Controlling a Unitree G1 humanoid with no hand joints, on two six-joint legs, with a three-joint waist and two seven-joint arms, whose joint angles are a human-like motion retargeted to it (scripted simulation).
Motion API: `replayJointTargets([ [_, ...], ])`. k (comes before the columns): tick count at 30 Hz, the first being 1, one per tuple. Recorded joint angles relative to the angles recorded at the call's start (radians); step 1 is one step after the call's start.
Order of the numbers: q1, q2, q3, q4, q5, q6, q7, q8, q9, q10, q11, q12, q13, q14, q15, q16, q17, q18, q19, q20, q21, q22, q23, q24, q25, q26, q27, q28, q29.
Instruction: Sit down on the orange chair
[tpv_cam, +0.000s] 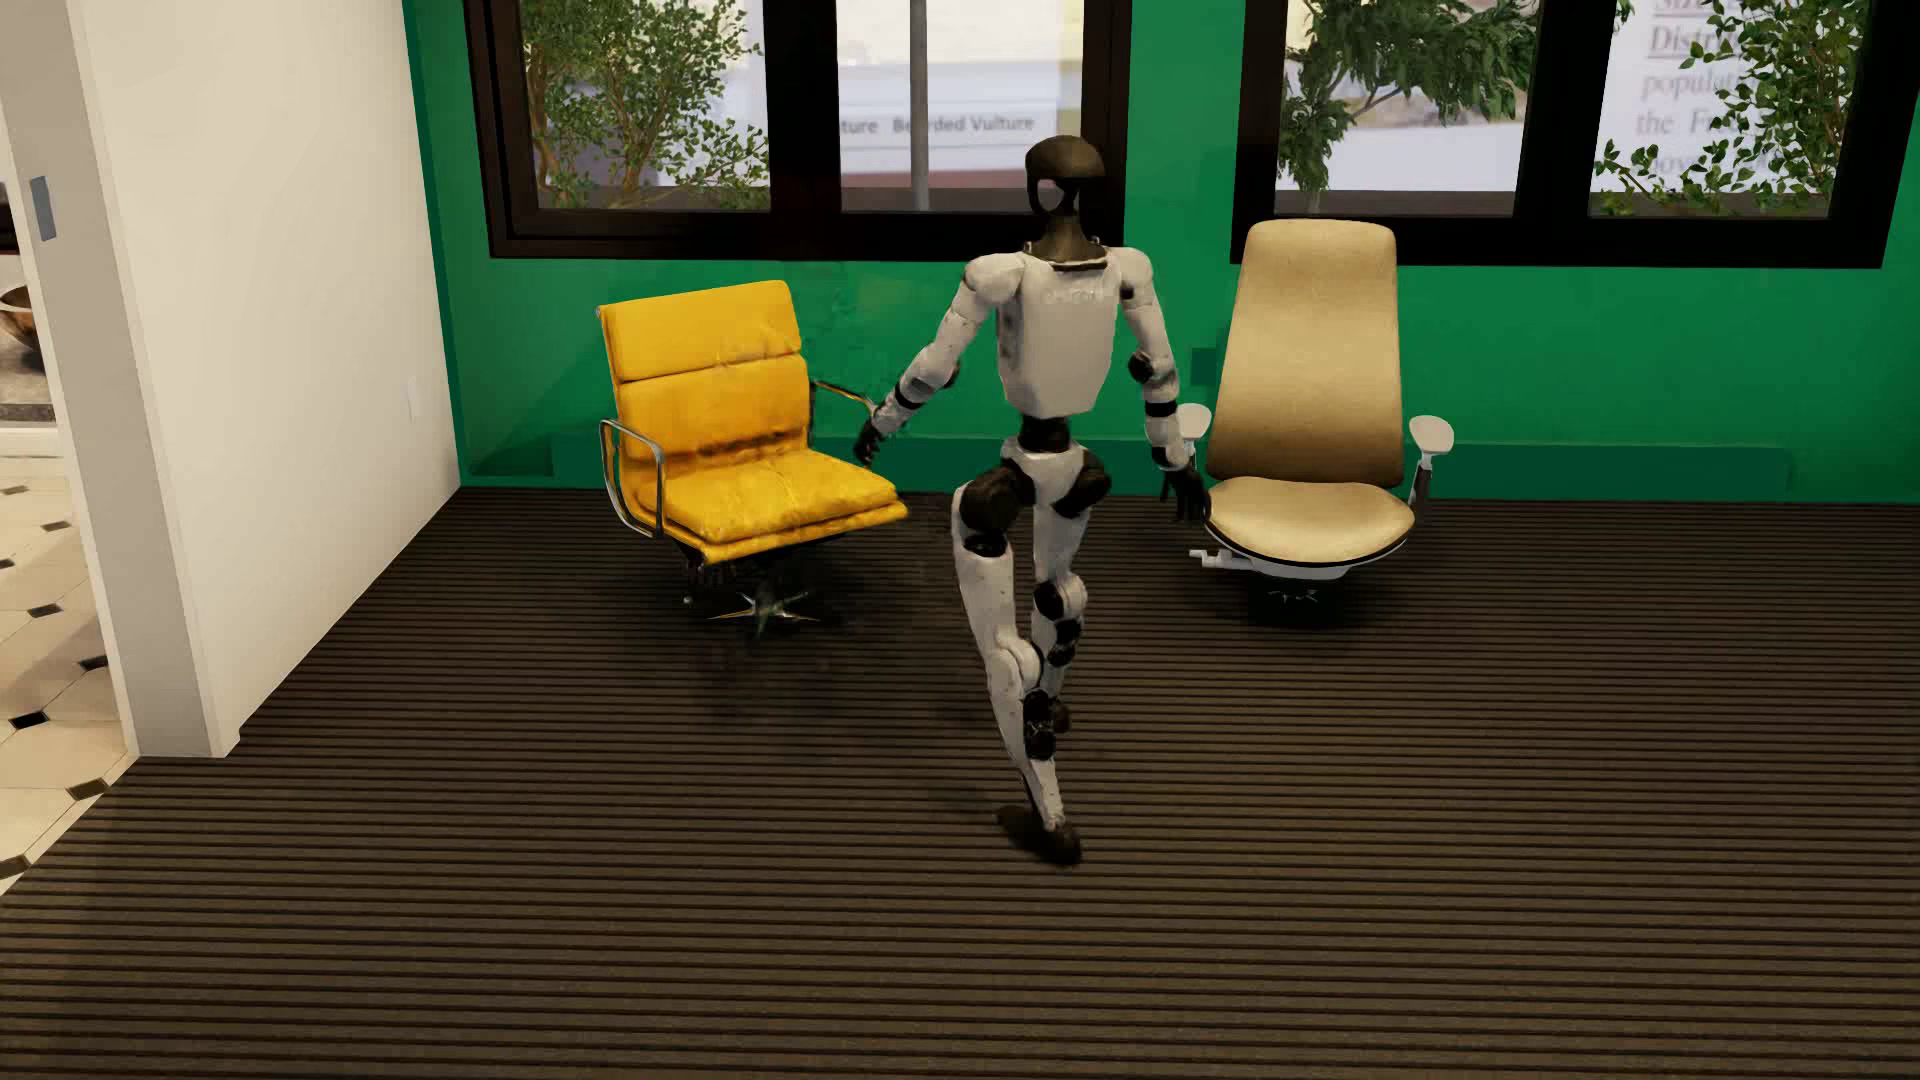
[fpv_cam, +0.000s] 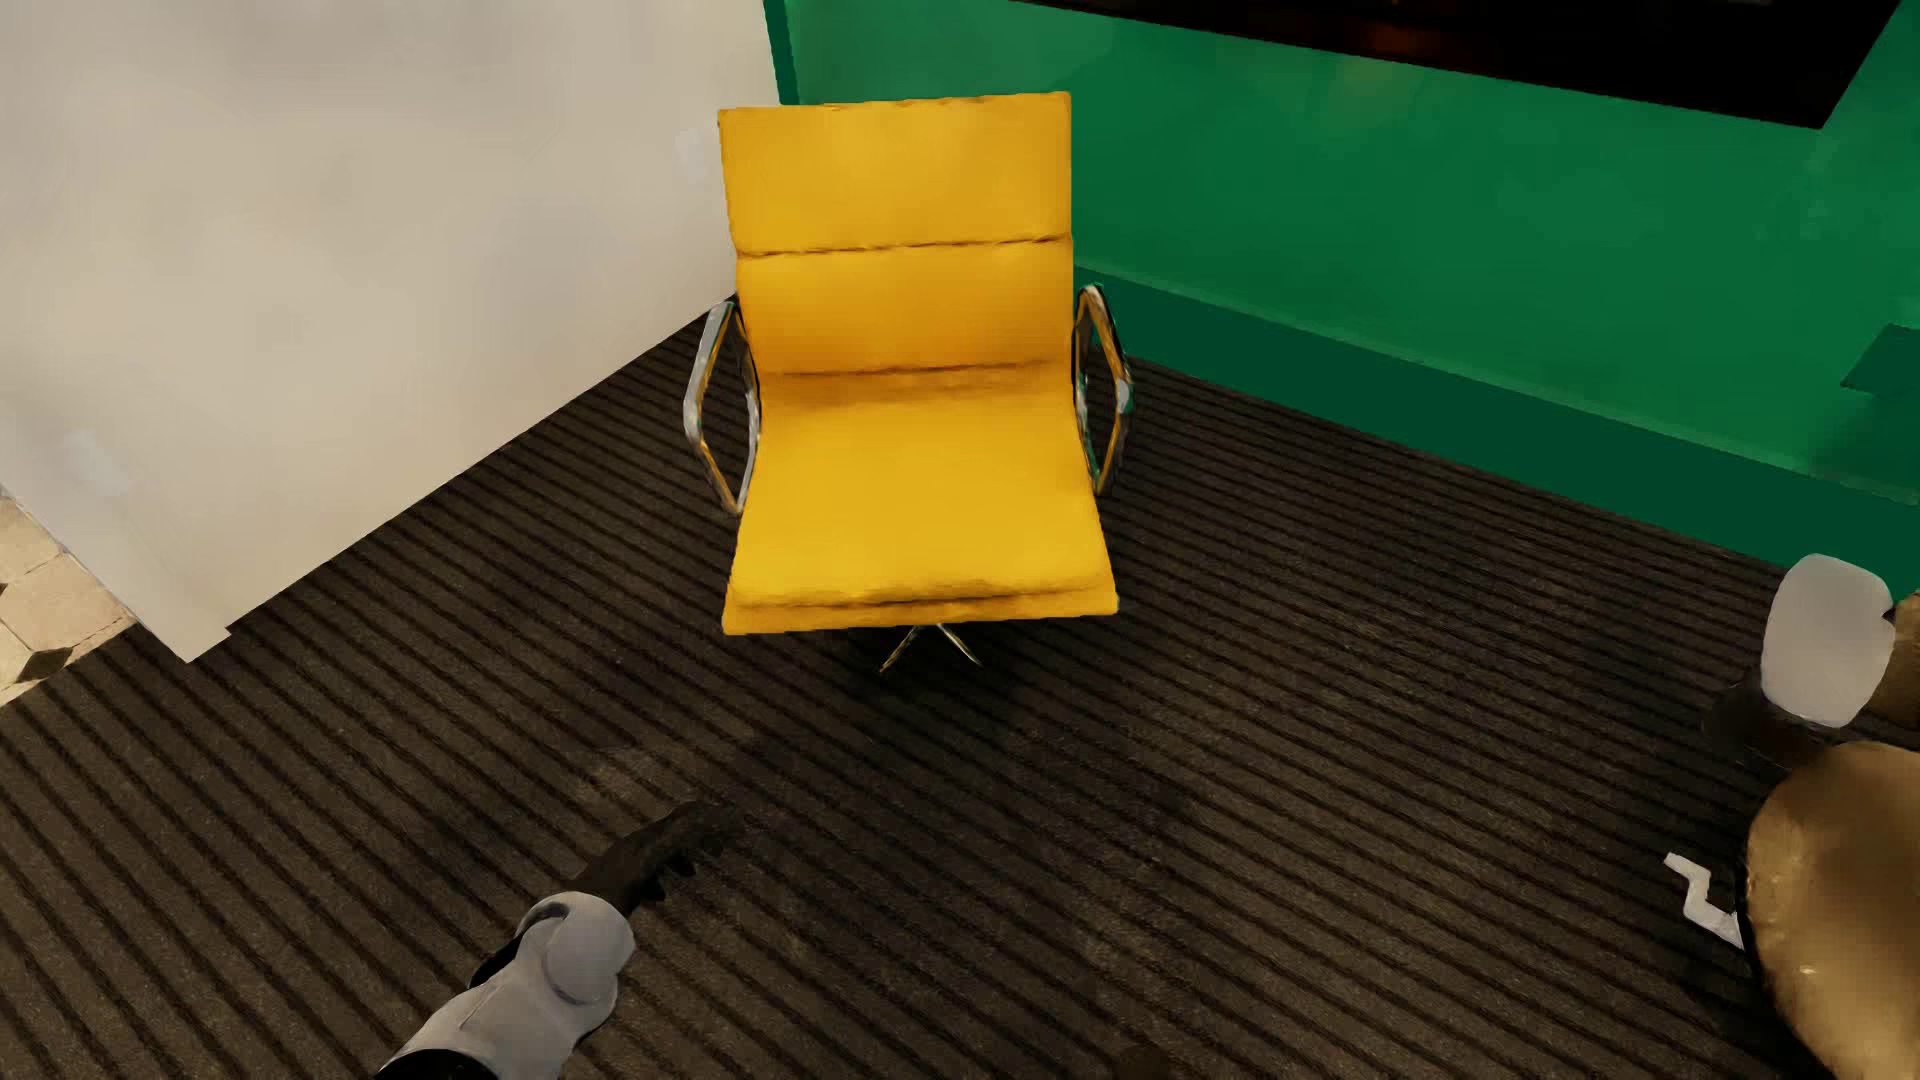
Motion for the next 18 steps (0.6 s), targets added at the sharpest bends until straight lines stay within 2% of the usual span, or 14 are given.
replayJointTargets([
  [2,0.056,-0.009,-0.01,0.04,-0.009,-0.007,-0.019,0.052,0.003,0.082,0.129,0.005,0.047,-0.044,0.087,0.003,-0.005,-0.057,0.119,-0.009,-0.029,-0.06,0.01,0.017,0.012,-0.011,-0.027,-0.011,0.017],
  [3,0.024,-0.023,-0.008,0.071,-0.002,0.007,-0.039,0.014,-0.009,0.188,0.217,0.022,0.045,-0.065,0.082,-0.015,-0.01,-0.064,0.092,0.026,-0.041,-0.076,0.019,0.064,-0.009,0.007,-0.019,-0.028,0.026],
  [6,-0.219,0.154,0.05,0.161,0.009,-0.002,-0.097,-0.046,0.022,0.784,0.211,0.084,-0.03,0.144,-0.047,-0.053,0.005,-0.201,0.036,0.051,-0.012,0.013,0.022,0.053,-0.089,-0.02,-0.03,-0.068,0.035],
  [7,-0.345,0.197,0.068,0.168,0.011,0.0,-0.096,-0.069,0.035,0.971,0.201,0.094,-0.075,0.172,-0.088,-0.071,-0.011,-0.142,0.021,0.06,0.013,0.07,0.001,0.123,-0.131,0.006,-0.057,-0.063,0.009],
  [8,-0.441,0.246,0.094,0.162,0.02,-0.011,-0.091,-0.108,0.045,1.07,0.181,0.112,-0.123,0.141,-0.095,-0.079,-0.035,-0.089,-0.032,0.092,0.037,0.112,-0.037,0.125,-0.159,-0.002,-0.052,-0.117,0.05],
  [9,-0.541,0.302,0.109,0.158,0.031,-0.02,-0.105,-0.115,0.067,1.104,0.143,0.135,-0.179,0.135,-0.107,-0.091,-0.052,-0.077,-0.061,0.106,0.077,0.155,-0.056,0.16,-0.157,0.027,-0.082,-0.084,0.055],
  [10,-0.613,0.365,0.136,0.153,0.048,-0.016,-0.098,-0.143,0.085,1.087,0.091,0.159,-0.246,0.106,-0.134,-0.108,-0.084,-0.124,-0.06,0.144,0.103,0.217,-0.051,0.159,-0.185,0.032,-0.102,-0.079,0.053],
  [11,-0.673,0.415,0.157,0.132,0.058,-0.012,-0.116,-0.155,0.087,0.99,0.042,0.196,-0.291,0.091,-0.142,-0.121,-0.112,-0.139,-0.081,0.17,0.148,0.258,-0.061,0.14,-0.167,0.038,-0.077,-0.075,0.028],
  [12,-0.702,0.479,0.176,0.108,0.073,-0.009,-0.124,-0.168,0.094,0.836,-0.023,0.217,-0.339,0.088,-0.152,-0.125,-0.155,-0.121,-0.073,0.201,0.16,0.302,-0.077,0.134,-0.147,0.047,-0.112,-0.066,0.039],
  [13,-0.682,0.522,0.188,0.092,0.082,-0.002,-0.116,-0.176,0.086,0.624,-0.039,0.259,-0.363,0.123,-0.179,-0.121,-0.196,-0.087,-0.078,0.225,0.194,0.325,-0.085,0.125,-0.153,0.061,-0.086,-0.067,-0.011],
  [14,-0.616,0.584,0.19,0.03,0.111,0.009,-0.028,-0.197,0.103,0.409,-0.049,0.29,-0.389,0.202,-0.21,-0.102,-0.234,0.038,-0.091,0.232,0.192,0.33,-0.101,0.129,-0.123,0.046,-0.161,-0.055,0.042],
  [15,-0.588,0.599,0.183,-0.05,0.142,0.034,0.074,-0.233,0.102,0.291,-0.018,0.32,-0.413,0.287,-0.25,-0.094,-0.269,0.197,-0.113,0.273,0.176,0.333,-0.112,0.149,-0.102,0.06,-0.156,-0.041,0.031],
  [16,-0.569,0.59,0.168,-0.085,0.165,0.045,0.093,-0.227,0.101,0.258,0.041,0.341,-0.444,0.259,-0.268,-0.071,-0.289,0.26,-0.142,0.306,0.167,0.321,-0.103,0.151,-0.084,0.051,-0.164,-0.062,0.021],
  [18,-0.524,0.506,0.167,-0.096,0.162,-0.006,-0.021,-0.176,0.098,0.244,0.298,0.362,-0.401,0.26,-0.244,-0.004,-0.253,0.246,-0.112,0.286,0.13,0.318,-0.14,0.108,-0.038,0.071,-0.136,-0.039,-0.028],
])
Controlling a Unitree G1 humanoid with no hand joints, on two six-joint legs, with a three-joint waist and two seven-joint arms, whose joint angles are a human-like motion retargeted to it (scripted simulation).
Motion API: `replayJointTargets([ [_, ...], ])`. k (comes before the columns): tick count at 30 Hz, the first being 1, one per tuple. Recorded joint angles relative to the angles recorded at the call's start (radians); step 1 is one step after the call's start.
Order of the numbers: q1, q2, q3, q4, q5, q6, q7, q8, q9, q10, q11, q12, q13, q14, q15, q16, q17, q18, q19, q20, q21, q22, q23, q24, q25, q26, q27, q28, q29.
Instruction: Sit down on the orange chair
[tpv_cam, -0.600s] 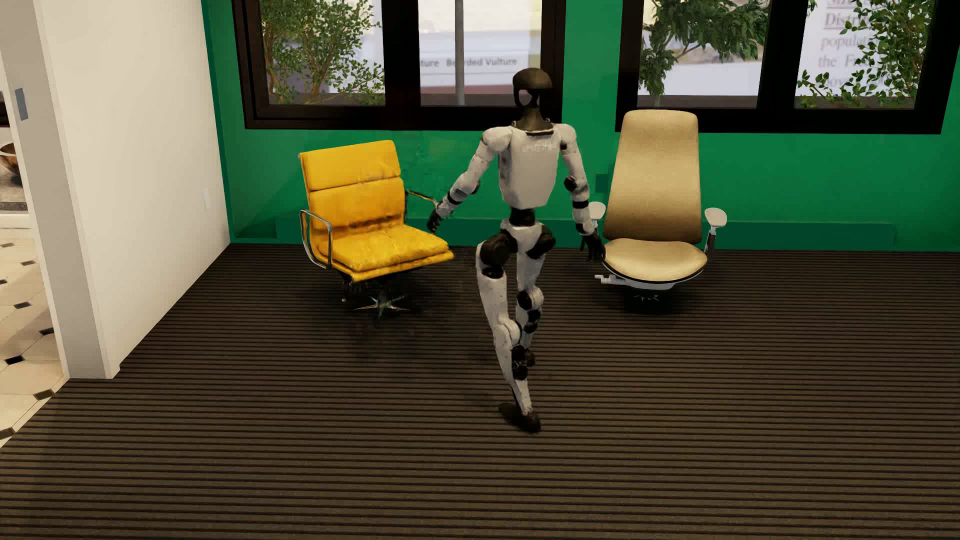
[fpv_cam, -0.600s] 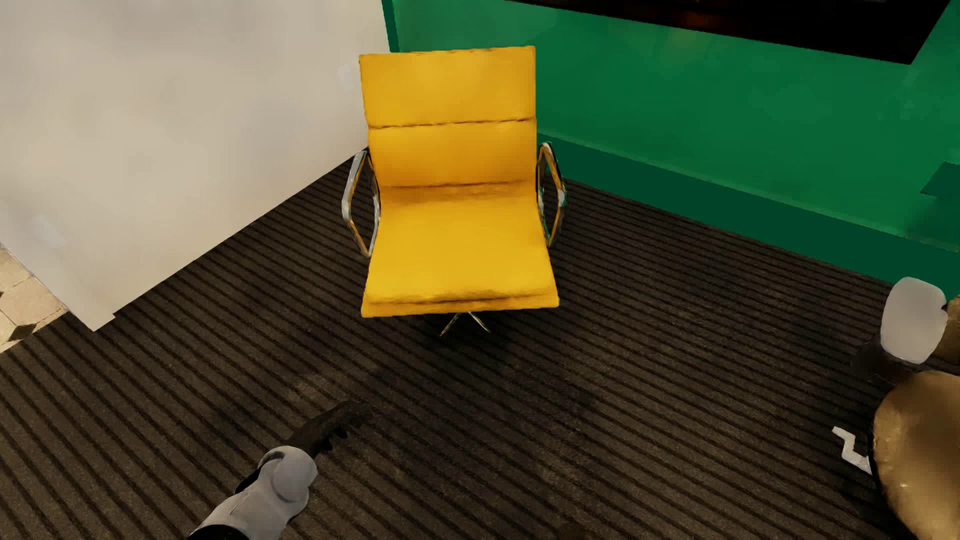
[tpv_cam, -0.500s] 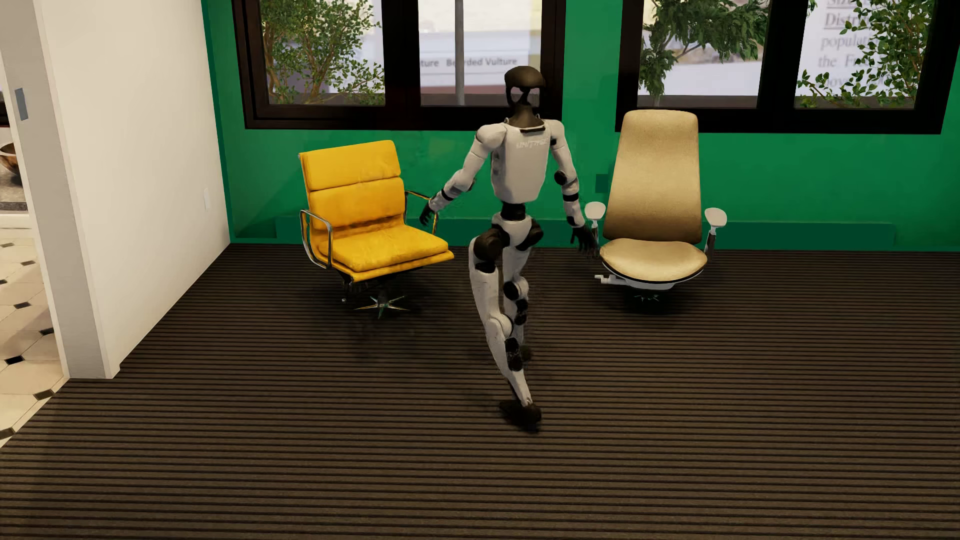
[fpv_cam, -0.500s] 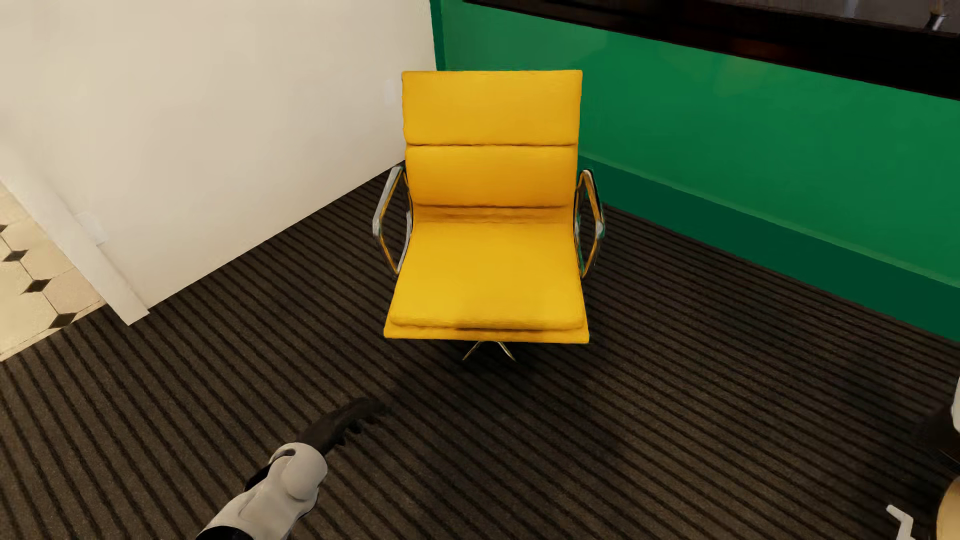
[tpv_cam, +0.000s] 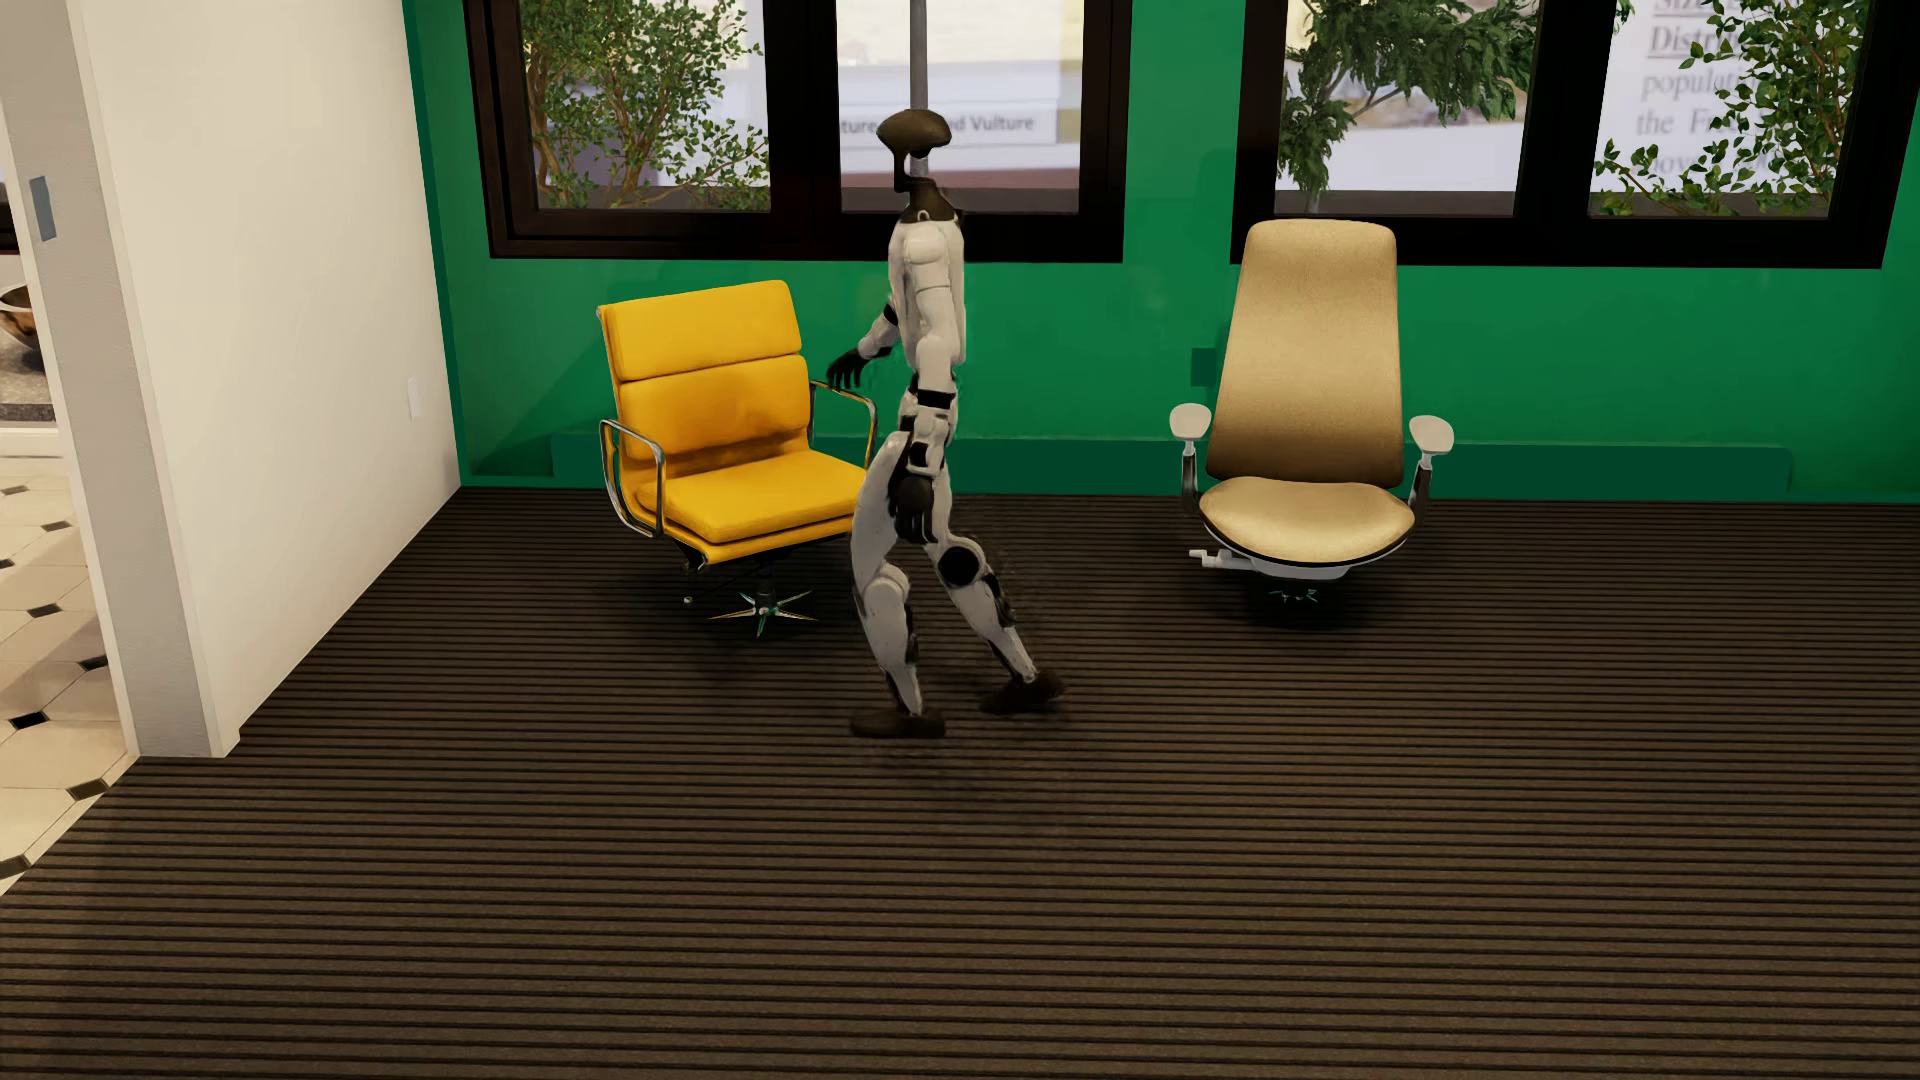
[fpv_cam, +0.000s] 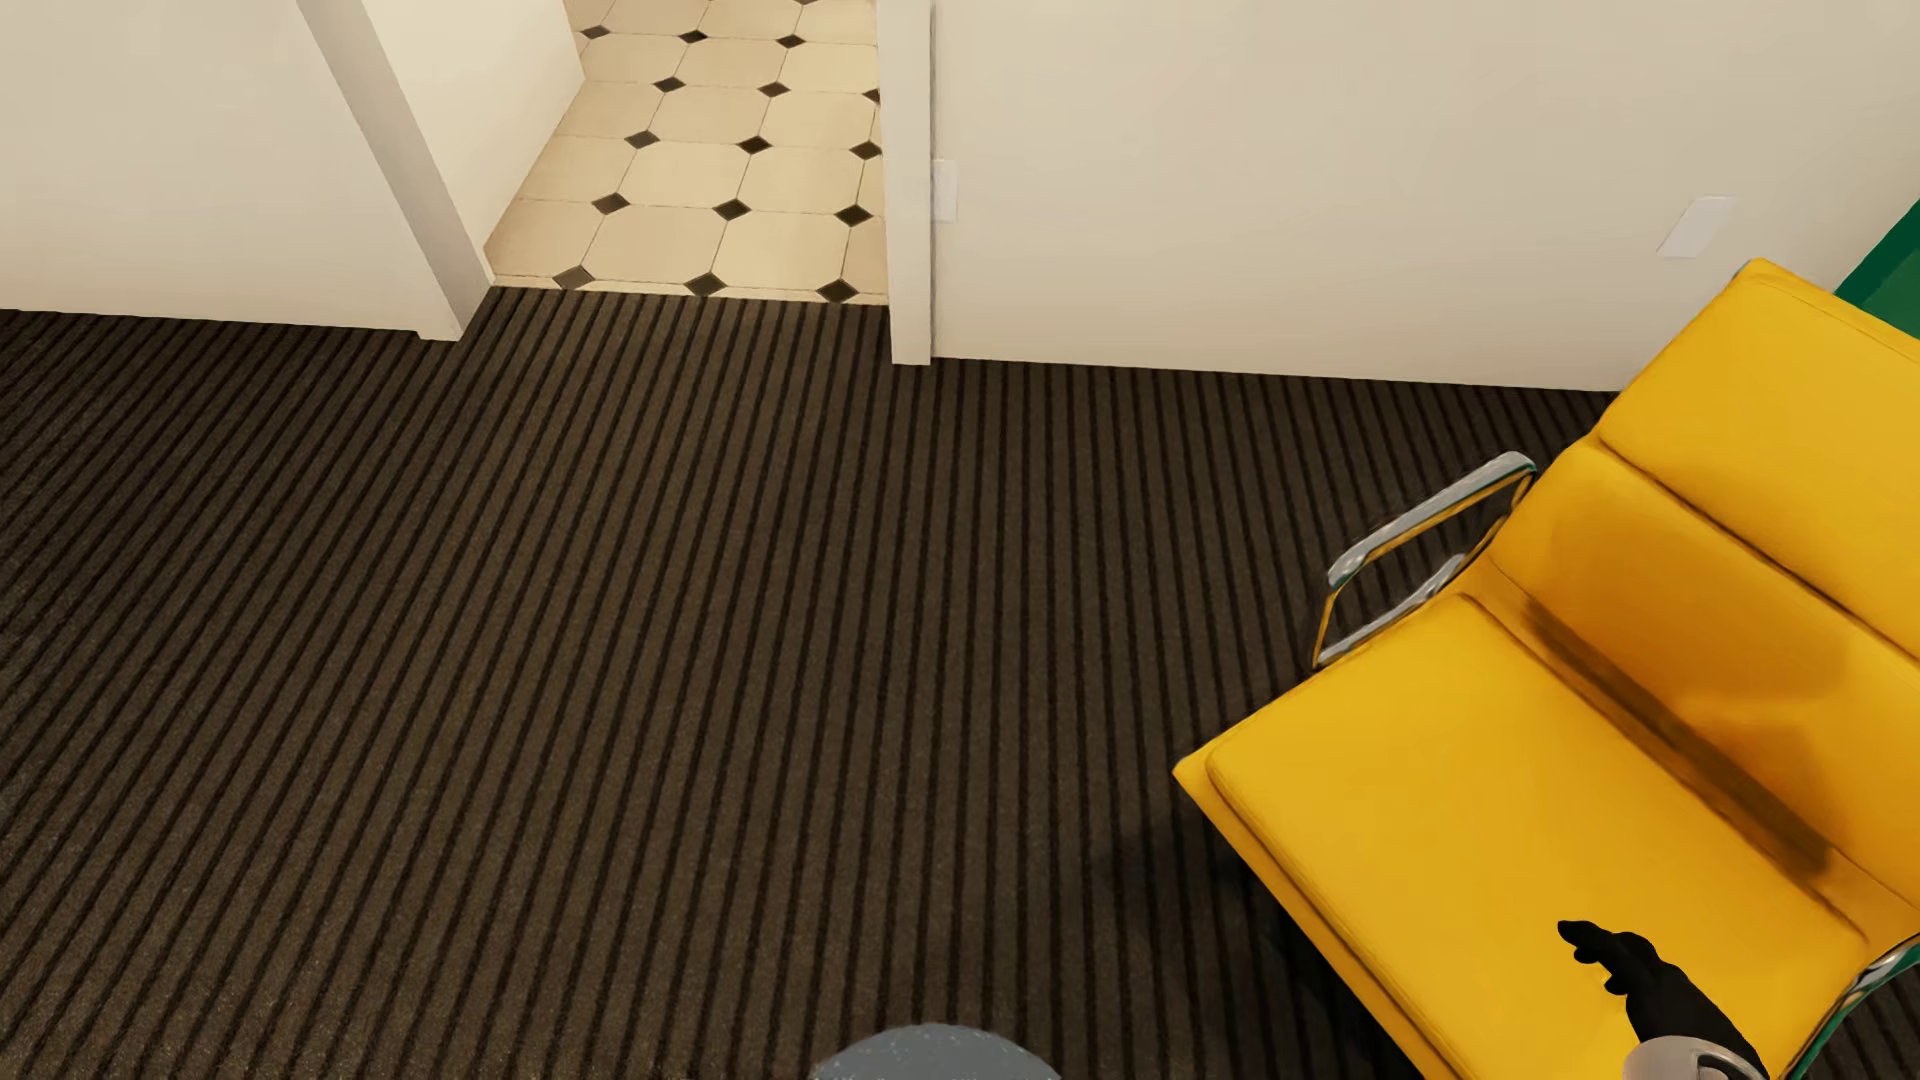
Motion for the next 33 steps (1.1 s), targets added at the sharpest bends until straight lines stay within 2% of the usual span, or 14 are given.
replayJointTargets([
  [2,0.098,-0.211,-0.039,-0.021,-0.104,0.0,0.043,0.013,0.039,-0.05,0.557,-0.015,-0.014,-0.061,-0.018,0.009,0.031,0.018,0.175,0.02,0.001,-0.01,0.025,-0.019,0.035,0.03,0.024,0.02,0.009],
  [5,0.124,-0.407,-0.071,0.023,-0.145,0.01,-0.01,0.063,0.049,0.009,0.827,-0.117,0.087,-0.155,-0.117,0.009,0.108,-0.065,0.123,-0.071,-0.026,-0.044,-0.012,-0.09,-0.003,-0.015,-0.004,0.044,0.014],
  [9,0.072,-0.474,-0.101,0.081,-0.132,0.004,-0.093,0.215,0.032,0.019,0.339,-0.208,0.164,-0.177,-0.065,-0.039,0.254,-0.205,0.026,-0.215,0.01,-0.263,-0.011,-0.053,-0.063,-0.079,0.002,0.019,0.052],
  [12,-0.014,-0.421,-0.084,0.017,-0.183,-0.023,-0.243,0.355,0.049,0.011,0.15,-0.282,0.16,-0.123,-0.055,-0.081,0.27,-0.261,0.143,-0.347,0.012,-0.382,-0.049,0.014,-0.059,-0.13,0.062,-0.146,0.0],
  [13,-0.101,-0.431,-0.066,0.011,-0.206,-0.007,-0.266,0.26,0.078,0.046,0.135,-0.333,0.134,-0.084,-0.087,-0.101,0.252,-0.285,0.15,-0.378,0.015,-0.407,-0.067,0.021,-0.073,-0.129,0.045,-0.1,-0.019],
  [14,-0.242,-0.486,-0.041,0.038,-0.17,0.013,-0.242,0.175,0.062,0.138,0.127,-0.34,0.133,-0.073,-0.041,-0.116,0.238,-0.31,0.084,-0.371,0.006,-0.422,-0.098,0.047,-0.13,-0.12,0.074,-0.093,0.014],
  [15,-0.266,-0.504,-0.035,0.027,-0.195,0.028,-0.239,0.15,0.095,0.164,0.195,-0.344,0.128,-0.108,-0.127,-0.154,0.205,-0.262,0.146,-0.359,0.009,-0.416,-0.098,0.058,-0.123,-0.105,-0.029,-0.068,-0.013],
  [16,-0.282,-0.534,-0.027,0.072,-0.165,0.034,-0.228,0.177,0.129,0.213,0.24,-0.328,0.123,-0.156,-0.118,-0.157,0.185,-0.26,0.104,-0.343,0.044,-0.434,-0.144,0.05,-0.12,-0.018,0.05,-0.011,-0.035],
  [21,-0.35,-0.776,-0.082,0.217,-0.17,0.014,-0.152,0.184,0.226,0.526,0.586,-0.329,0.078,-0.211,-0.168,-0.061,0.226,-0.282,-0.031,-0.311,-0.029,-0.358,-0.135,0.051,-0.071,0.004,0.074,0.086,-0.107],
  [23,-0.438,-0.929,-0.1,0.259,-0.193,0.033,-0.14,0.21,0.289,0.552,0.776,-0.356,0.05,-0.305,-0.232,-0.029,0.187,-0.333,-0.014,-0.251,-0.042,-0.349,-0.155,0.004,-0.125,0.01,0.106,0.089,-0.026],
  [24,-0.569,-1.029,-0.101,0.259,-0.219,0.04,-0.15,0.218,0.312,0.678,0.896,-0.371,0.047,-0.321,-0.272,-0.017,0.151,-0.371,0.004,-0.241,-0.05,-0.342,-0.198,-0.013,-0.137,0.01,0.033,0.112,0.002],
  [27,-0.832,-1.251,-0.092,0.319,-0.234,0.056,-0.154,0.251,0.419,0.984,1.202,-0.435,0.01,-0.421,-0.348,0.036,0.095,-0.442,0.029,-0.209,-0.044,-0.326,-0.265,-0.063,-0.166,0.032,0.023,0.125,0.021],
  [29,-0.957,-1.324,-0.086,0.31,-0.254,0.061,-0.215,0.273,0.483,1.141,1.361,-0.466,-0.017,-0.44,-0.404,0.056,0.079,-0.477,0.05,-0.233,-0.052,-0.315,-0.292,-0.083,-0.152,0.034,0.035,0.182,-0.01],
  [33,-1.072,-1.395,-0.073,0.299,-0.249,0.055,-0.29,0.314,0.564,1.355,1.571,-0.461,-0.073,-0.451,-0.47,0.066,0.041,-0.5,0.104,-0.186,0.002,-0.367,-0.309,-0.091,-0.132,0.039,0.072,0.115,-0.109],
])
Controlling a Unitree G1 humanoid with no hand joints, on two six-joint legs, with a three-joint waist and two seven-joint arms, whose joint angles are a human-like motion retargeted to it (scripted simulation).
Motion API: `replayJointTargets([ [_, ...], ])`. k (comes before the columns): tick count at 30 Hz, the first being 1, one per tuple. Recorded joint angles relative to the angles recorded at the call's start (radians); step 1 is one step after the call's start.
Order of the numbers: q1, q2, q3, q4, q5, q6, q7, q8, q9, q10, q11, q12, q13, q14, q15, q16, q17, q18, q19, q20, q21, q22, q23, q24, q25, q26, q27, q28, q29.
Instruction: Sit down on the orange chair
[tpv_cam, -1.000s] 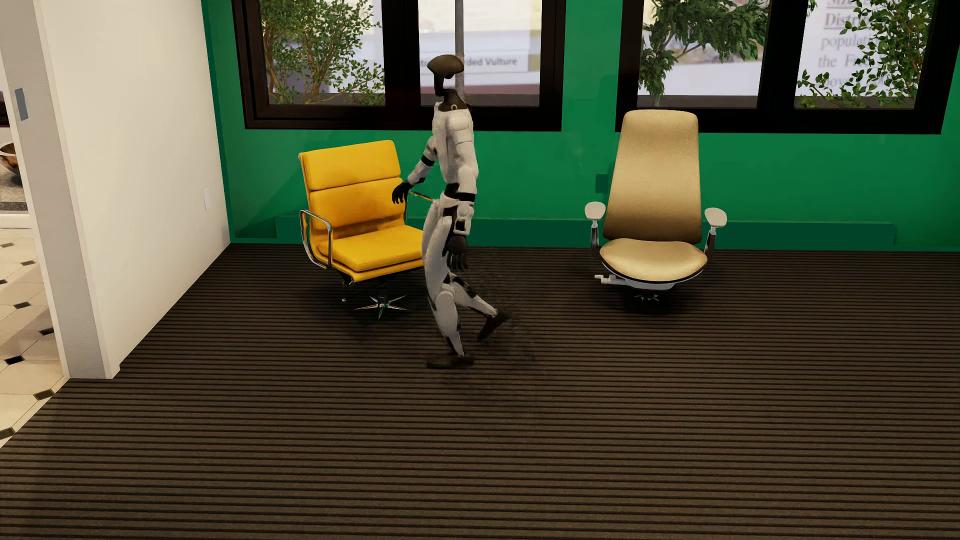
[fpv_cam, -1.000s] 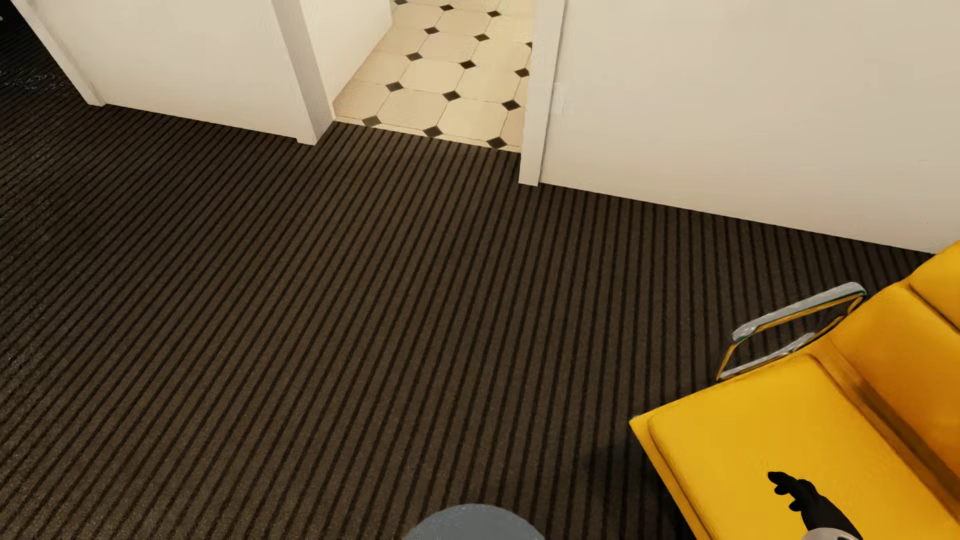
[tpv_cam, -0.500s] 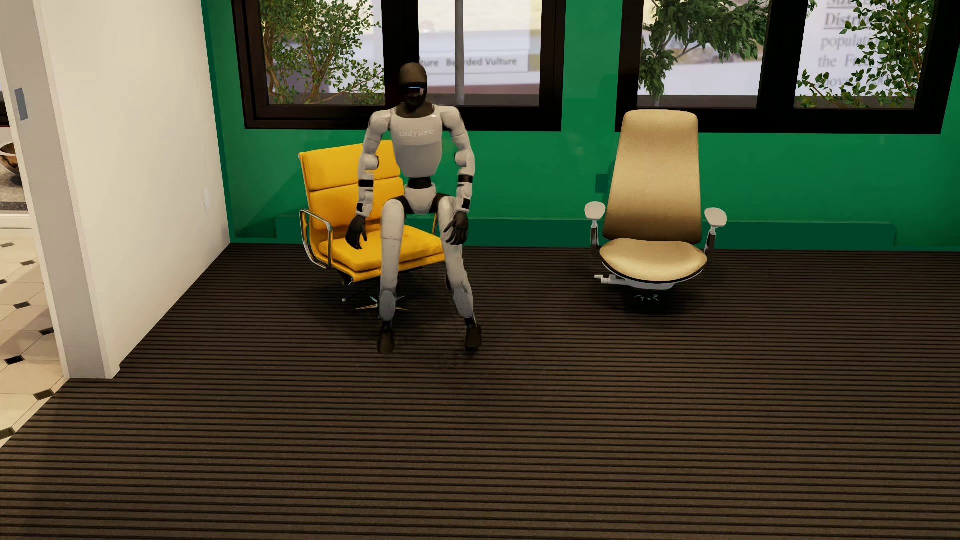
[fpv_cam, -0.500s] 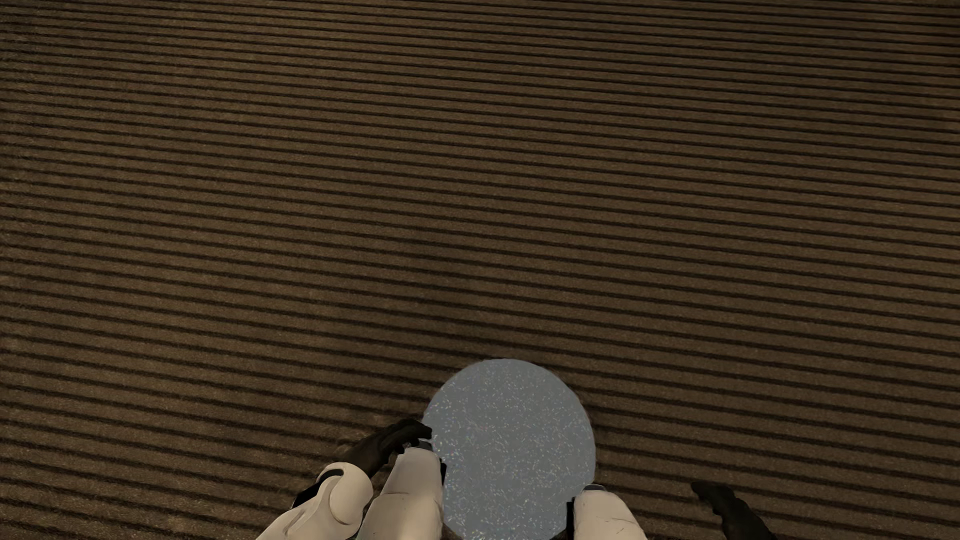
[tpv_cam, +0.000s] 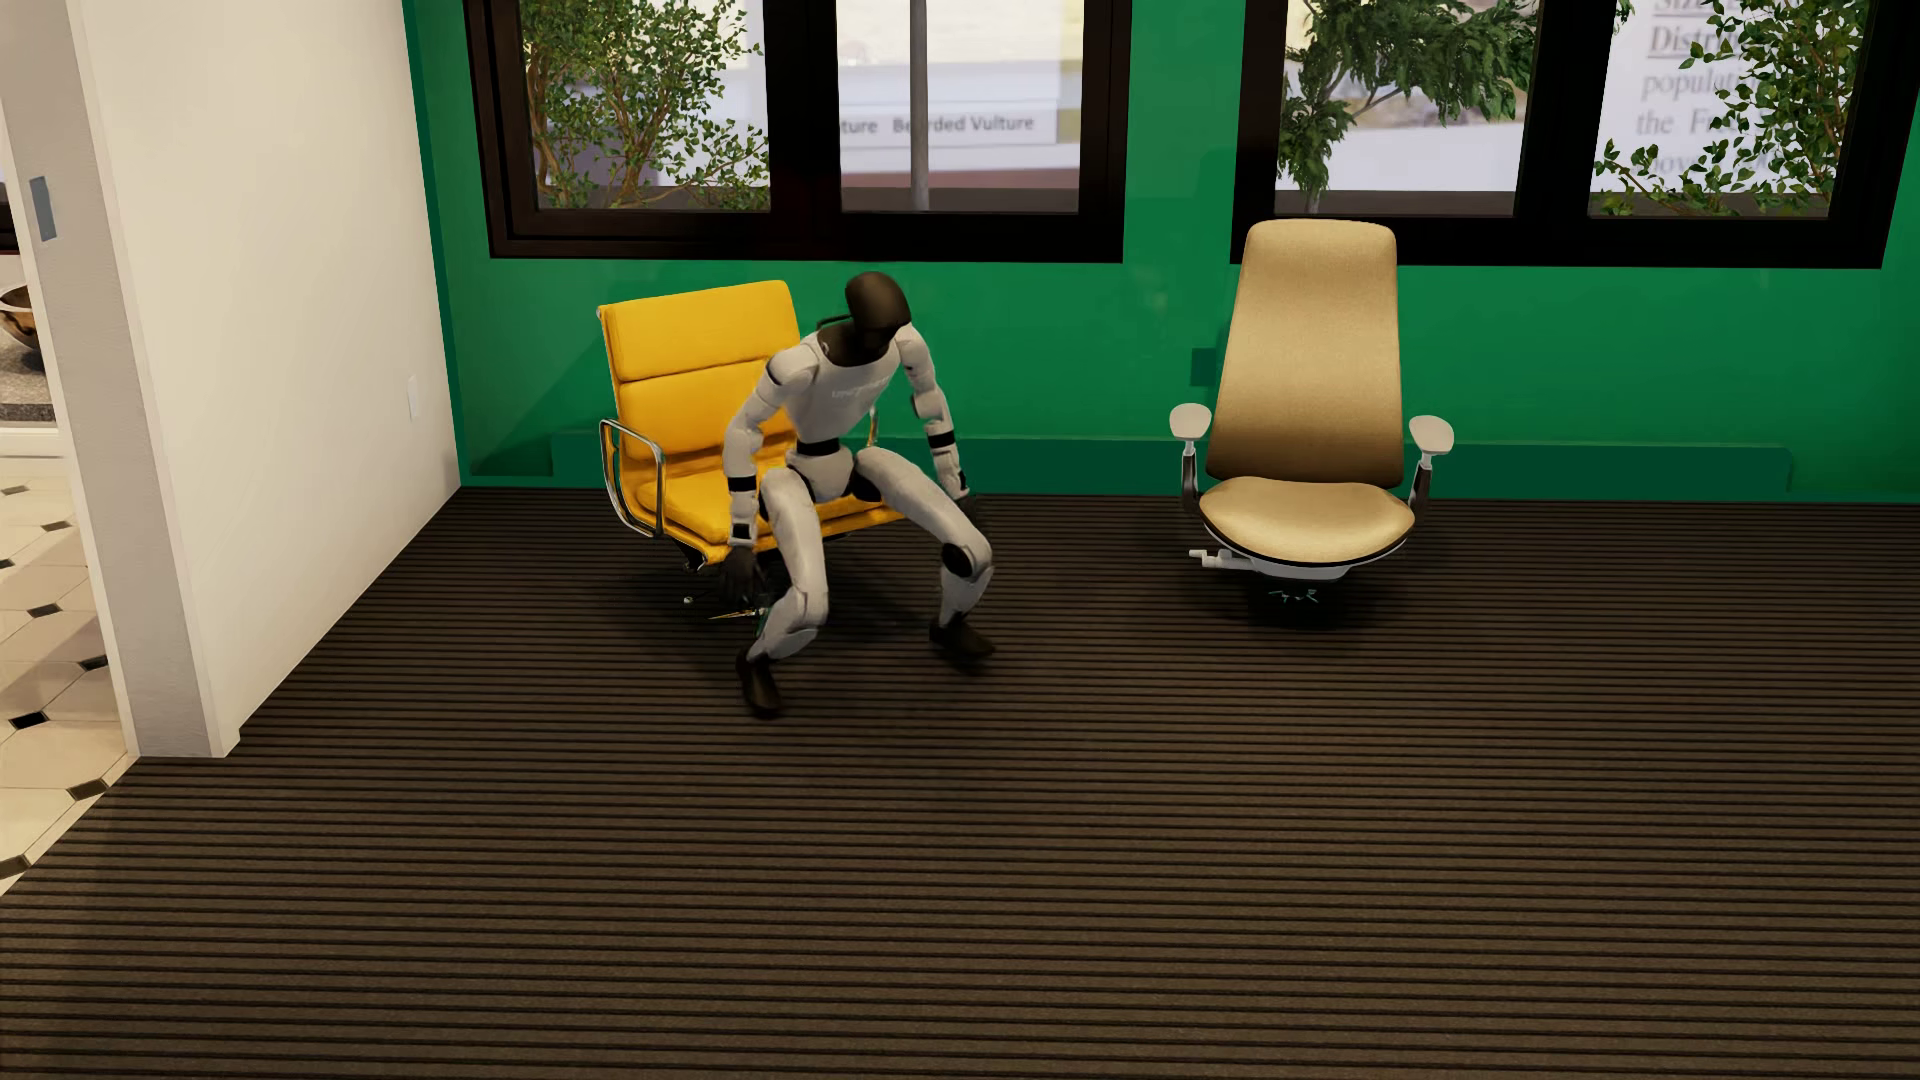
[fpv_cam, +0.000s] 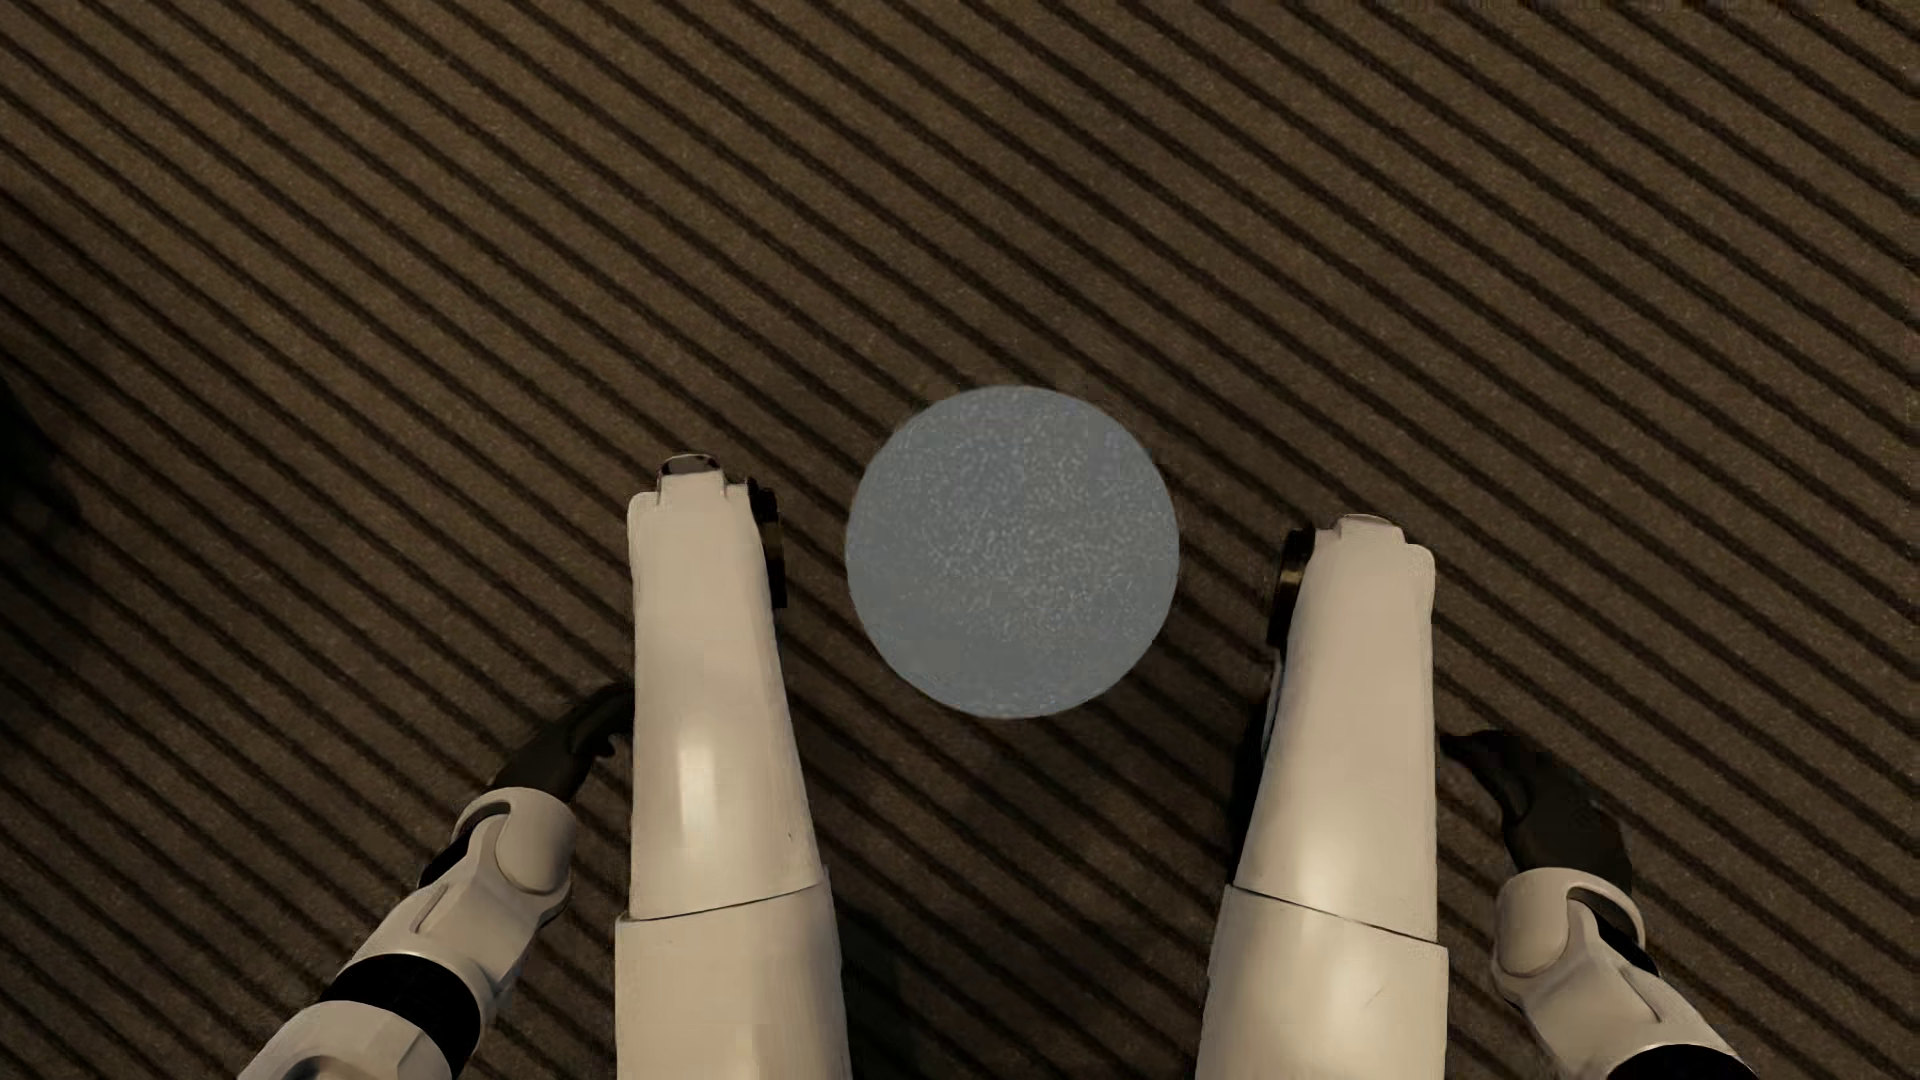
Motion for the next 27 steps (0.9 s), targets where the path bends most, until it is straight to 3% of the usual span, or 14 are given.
replayJointTargets([
  [1,0.012,0.021,0.003,0.0,-0.01,0.001,0.0,0.0,0.016,0.009,0.018,0.002,-0.022,0.01,-0.017,-0.018,-0.006,-0.008,0.002,-0.002,-0.014,0.004,0.003,-0.002,0.0,-0.011,0.003,-0.002,0.039],
  [4,0.077,0.079,-0.007,0.02,-0.04,0.001,0.021,-0.012,0.029,0.021,0.043,0.057,-0.041,0.026,-0.012,-0.067,0.012,-0.038,0.007,0.008,-0.011,0.02,0.022,-0.001,0.019,-0.026,0.018,0.038,0.006],
  [6,0.125,0.119,-0.01,0.036,-0.031,0.0,0.03,-0.008,0.016,0.042,0.065,0.094,-0.035,0.01,-0.007,-0.092,0.017,-0.045,-0.006,0.04,0.012,0.043,0.047,0.052,-0.004,-0.015,0.017,-0.027,0.027],
  [7,0.149,0.139,-0.011,0.043,-0.029,-0.003,0.039,-0.006,0.008,0.051,0.076,0.109,-0.04,-0.002,-0.017,-0.112,0.028,-0.046,-0.014,0.035,0.028,0.073,0.083,0.066,0.0,-0.019,0.004,-0.019,0.039],
  [9,0.204,0.181,-0.011,0.062,-0.03,-0.003,0.047,-0.012,-0.002,0.048,0.082,0.127,-0.043,-0.027,-0.03,-0.156,0.056,-0.058,-0.024,0.025,0.072,0.143,0.154,0.061,0.025,0.005,0.027,0.02,0.016],
  [10,0.219,0.187,-0.017,0.071,-0.032,-0.005,0.051,-0.017,-0.012,0.044,0.083,0.13,-0.06,-0.034,-0.037,-0.173,0.079,-0.062,-0.029,0.031,0.091,0.177,0.207,0.037,0.035,-0.046,0.018,0.028,0.026],
  [11,0.224,0.189,-0.017,0.076,-0.033,-0.009,0.05,-0.016,-0.024,0.045,0.083,0.121,-0.065,-0.04,-0.042,-0.2,0.092,-0.065,-0.028,0.055,0.094,0.215,0.23,-0.032,0.045,-0.024,0.021,0.047,0.035],
  [12,0.234,0.2,-0.014,0.087,-0.028,-0.009,0.047,-0.023,-0.028,0.048,0.079,0.124,-0.065,-0.036,-0.042,-0.212,0.102,-0.099,-0.034,0.064,0.094,0.23,0.239,-0.055,0.051,-0.011,0.022,0.091,0.035],
  [15,0.271,0.228,-0.018,0.087,-0.02,-0.014,0.052,-0.03,-0.026,0.048,0.076,0.125,-0.06,-0.036,-0.028,-0.19,0.13,-0.087,-0.029,0.053,0.1,0.232,0.268,-0.047,0.055,-0.009,0.044,0.106,0.008],
  [18,0.297,0.251,-0.024,0.077,0.003,-0.007,0.051,-0.022,-0.026,0.046,0.075,0.136,-0.048,-0.033,-0.032,-0.182,0.141,-0.076,-0.041,0.032,0.103,0.192,0.284,0.039,0.04,0.003,0.028,0.081,0.015],
  [19,0.309,0.253,-0.026,0.072,0.011,-0.001,0.053,-0.021,-0.018,0.038,0.073,0.129,-0.049,-0.051,-0.029,-0.186,0.139,-0.034,-0.034,0.033,0.104,0.197,0.285,0.045,0.042,0.014,0.033,0.084,0.02],
  [21,0.311,0.254,-0.028,0.063,0.023,0.008,0.054,-0.018,-0.008,0.041,0.061,0.127,-0.042,-0.051,0.01,-0.19,0.134,-0.023,-0.027,0.031,0.103,0.199,0.282,0.039,0.045,0.018,0.034,0.083,0.016],
  [22,0.303,0.242,-0.026,0.062,0.025,0.012,0.053,-0.014,-0.004,0.047,0.06,0.125,-0.041,-0.033,0.015,-0.191,0.127,-0.047,-0.015,0.029,0.091,0.197,0.279,0.038,0.051,0.008,0.02,0.067,0.027],
  [27,0.26,0.208,-0.018,0.062,0.029,0.025,0.048,-0.024,0.019,0.051,0.043,0.113,-0.018,-0.034,0.045,-0.183,0.107,-0.056,-0.014,0.028,0.057,0.192,0.26,0.043,0.049,-0.01,-0.009,0.049,0.044],
])
